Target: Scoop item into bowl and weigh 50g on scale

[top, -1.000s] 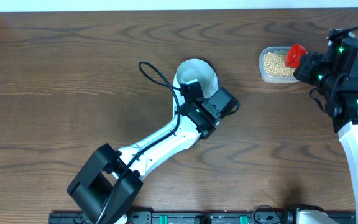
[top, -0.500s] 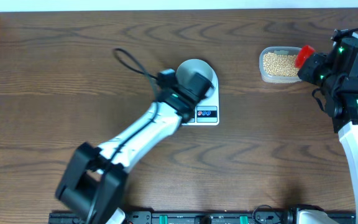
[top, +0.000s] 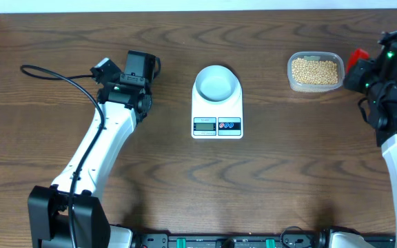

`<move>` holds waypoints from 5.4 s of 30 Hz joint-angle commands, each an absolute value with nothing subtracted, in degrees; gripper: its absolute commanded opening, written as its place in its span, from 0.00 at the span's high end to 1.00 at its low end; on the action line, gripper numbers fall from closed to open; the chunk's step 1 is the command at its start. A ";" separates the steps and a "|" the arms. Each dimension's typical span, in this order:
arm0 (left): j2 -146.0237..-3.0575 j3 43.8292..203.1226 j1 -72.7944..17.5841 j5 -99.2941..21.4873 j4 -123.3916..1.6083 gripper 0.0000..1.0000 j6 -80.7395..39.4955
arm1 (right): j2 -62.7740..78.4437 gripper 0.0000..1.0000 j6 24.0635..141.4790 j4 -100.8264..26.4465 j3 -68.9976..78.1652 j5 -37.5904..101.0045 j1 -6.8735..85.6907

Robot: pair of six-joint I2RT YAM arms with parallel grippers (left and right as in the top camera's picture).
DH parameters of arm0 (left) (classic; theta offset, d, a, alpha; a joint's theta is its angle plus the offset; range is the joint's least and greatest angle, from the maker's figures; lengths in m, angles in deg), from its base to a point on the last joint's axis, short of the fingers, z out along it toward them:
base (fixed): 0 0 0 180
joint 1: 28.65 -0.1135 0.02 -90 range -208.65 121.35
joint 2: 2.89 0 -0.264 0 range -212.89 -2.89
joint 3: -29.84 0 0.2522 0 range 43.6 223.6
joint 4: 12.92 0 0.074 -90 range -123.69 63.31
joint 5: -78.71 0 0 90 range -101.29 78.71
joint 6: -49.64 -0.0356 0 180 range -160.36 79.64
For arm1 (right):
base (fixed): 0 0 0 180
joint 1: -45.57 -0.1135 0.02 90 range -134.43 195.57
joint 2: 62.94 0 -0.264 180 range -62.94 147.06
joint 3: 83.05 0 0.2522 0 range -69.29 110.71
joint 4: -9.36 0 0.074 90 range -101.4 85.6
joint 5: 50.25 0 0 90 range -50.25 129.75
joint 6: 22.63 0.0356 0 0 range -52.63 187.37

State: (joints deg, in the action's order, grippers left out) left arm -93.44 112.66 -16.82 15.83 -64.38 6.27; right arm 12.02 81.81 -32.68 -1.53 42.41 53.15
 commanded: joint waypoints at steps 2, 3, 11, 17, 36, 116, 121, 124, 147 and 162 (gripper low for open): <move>-93.50 112.33 -16.08 15.74 -64.40 0.93 5.95 | 12.20 0.99 82.79 -32.24 -0.04 43.28 56.14; -93.52 112.29 -16.01 15.70 -64.40 0.93 5.97 | 12.22 0.99 82.81 -32.26 -0.04 43.26 56.40; -94.97 112.26 -14.85 8.66 -65.01 0.93 5.95 | 13.29 0.99 83.84 -33.16 -0.06 43.26 56.84; -100.45 112.26 -12.05 8.70 -64.71 0.93 5.97 | 14.40 0.99 83.82 -33.57 -0.08 43.26 56.84; -103.93 112.29 -9.26 8.64 -59.46 0.93 5.95 | 15.71 0.99 83.14 -30.95 -0.08 38.80 57.74; -114.35 112.26 16.80 2.84 -49.34 0.93 -17.38 | 15.71 0.99 80.98 -36.00 -0.08 28.22 57.25; -114.35 112.26 16.80 2.84 -49.25 0.93 -17.38 | 15.71 0.99 80.54 -36.30 -0.08 28.22 57.25; -114.35 112.26 16.80 2.89 -49.25 0.93 -17.38 | 15.71 0.99 80.54 -36.17 -0.08 28.22 57.25; -114.35 112.13 16.69 4.83 -48.86 0.93 -11.96 | 15.71 0.99 80.32 -36.55 -0.08 28.22 57.25; -114.37 112.04 15.05 9.25 -50.37 0.93 -7.26 | 15.71 0.99 79.91 -37.22 -0.08 28.22 57.25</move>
State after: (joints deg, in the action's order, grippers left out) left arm -113.81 112.59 15.90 6.21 -49.89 -10.08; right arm 15.45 80.67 -37.07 -1.53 28.79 57.45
